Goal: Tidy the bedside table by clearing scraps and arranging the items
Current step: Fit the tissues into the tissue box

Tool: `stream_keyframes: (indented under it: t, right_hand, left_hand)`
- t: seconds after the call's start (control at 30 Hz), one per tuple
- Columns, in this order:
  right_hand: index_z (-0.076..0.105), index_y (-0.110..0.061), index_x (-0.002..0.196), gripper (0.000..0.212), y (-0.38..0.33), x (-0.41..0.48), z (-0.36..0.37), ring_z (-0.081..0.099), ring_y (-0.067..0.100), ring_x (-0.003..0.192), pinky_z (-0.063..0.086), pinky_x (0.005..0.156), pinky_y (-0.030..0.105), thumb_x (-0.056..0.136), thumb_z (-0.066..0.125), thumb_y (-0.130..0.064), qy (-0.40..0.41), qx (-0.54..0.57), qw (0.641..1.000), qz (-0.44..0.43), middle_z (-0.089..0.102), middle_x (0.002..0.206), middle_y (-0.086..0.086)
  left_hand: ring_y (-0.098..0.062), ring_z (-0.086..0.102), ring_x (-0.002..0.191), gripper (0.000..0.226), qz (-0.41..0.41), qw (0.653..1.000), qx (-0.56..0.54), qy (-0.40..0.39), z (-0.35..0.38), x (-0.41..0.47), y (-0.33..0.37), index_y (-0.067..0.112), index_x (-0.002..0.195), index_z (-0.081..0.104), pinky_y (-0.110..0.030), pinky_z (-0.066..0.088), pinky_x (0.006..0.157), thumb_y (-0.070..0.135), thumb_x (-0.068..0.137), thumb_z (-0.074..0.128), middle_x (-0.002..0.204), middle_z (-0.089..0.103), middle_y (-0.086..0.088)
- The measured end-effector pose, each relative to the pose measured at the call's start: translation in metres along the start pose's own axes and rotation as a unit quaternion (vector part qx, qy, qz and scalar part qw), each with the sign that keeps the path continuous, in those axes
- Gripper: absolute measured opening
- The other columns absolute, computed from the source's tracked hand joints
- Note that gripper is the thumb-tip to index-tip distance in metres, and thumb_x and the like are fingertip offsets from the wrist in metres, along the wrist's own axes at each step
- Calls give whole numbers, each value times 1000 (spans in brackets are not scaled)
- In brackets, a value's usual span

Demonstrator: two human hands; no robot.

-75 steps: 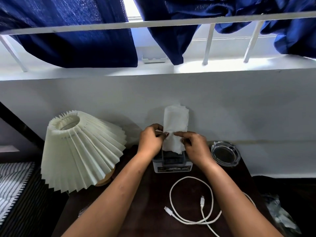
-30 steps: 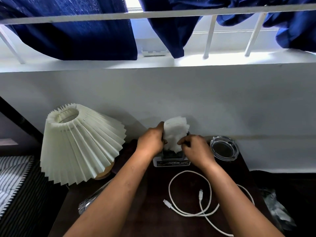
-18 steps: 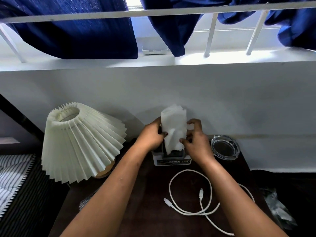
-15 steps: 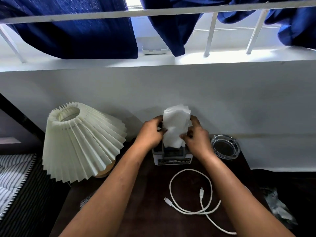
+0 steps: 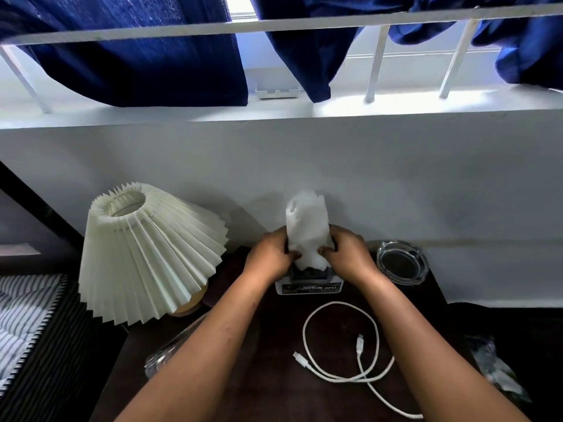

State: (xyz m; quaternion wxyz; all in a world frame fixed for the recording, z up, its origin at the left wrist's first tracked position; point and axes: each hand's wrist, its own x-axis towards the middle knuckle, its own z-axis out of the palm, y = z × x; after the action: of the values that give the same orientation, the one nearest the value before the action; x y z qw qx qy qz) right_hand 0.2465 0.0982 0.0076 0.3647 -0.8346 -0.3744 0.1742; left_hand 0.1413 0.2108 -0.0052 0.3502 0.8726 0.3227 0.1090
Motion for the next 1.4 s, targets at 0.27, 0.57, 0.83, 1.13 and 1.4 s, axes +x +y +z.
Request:
stream_keyframes:
  t: [0.27, 0.57, 0.83, 1.13, 1.4]
  right_hand:
    - [48, -5, 122, 44, 4, 2, 9, 53, 36, 112, 47, 85, 41, 85, 63, -25, -38, -198, 979, 29, 56, 119, 19]
    - [53, -7, 123, 40, 5, 8, 15, 51, 34, 116, 46, 86, 36, 90, 55, -28, -76, -257, 963, 20, 53, 128, 18]
    - [55, -6, 119, 37, 3, 5, 10, 54, 33, 113, 46, 83, 34, 88, 56, -25, -55, -222, 973, 20, 58, 124, 17]
    - [54, -6, 114, 34, 8, 9, 15, 54, 34, 107, 39, 73, 32, 85, 59, -22, 10, -154, 987, 44, 59, 115, 17]
    - [45, -8, 119, 33, 0, 9, 23, 51, 31, 113, 44, 81, 35, 87, 53, -11, 17, -194, 980, 39, 56, 117, 14]
  left_hand:
    - [-35, 60, 100, 53, 32, 992, 119, -37, -1, 3, 4, 20, 131, 38, -42, 52, 76, 22, 82, 58, 112, 64, -15]
    - [-40, 57, 98, 73, 62, 956, 272, -86, 11, 8, 13, 20, 135, 19, -38, 43, 61, 13, 76, 61, 112, 58, -19]
    - [-37, 59, 97, 70, 66, 974, 212, -45, 11, 7, 10, 24, 139, 15, -35, 42, 63, 17, 83, 55, 110, 61, -16]
    - [-33, 54, 101, 29, 57, 982, 170, 56, 9, 7, 7, 12, 110, 56, -38, 46, 69, 29, 87, 55, 101, 62, -15]
    - [-32, 63, 95, 33, 38, 991, 98, 79, 9, 9, -3, 17, 112, 58, -34, 48, 68, 25, 81, 61, 103, 70, -10]
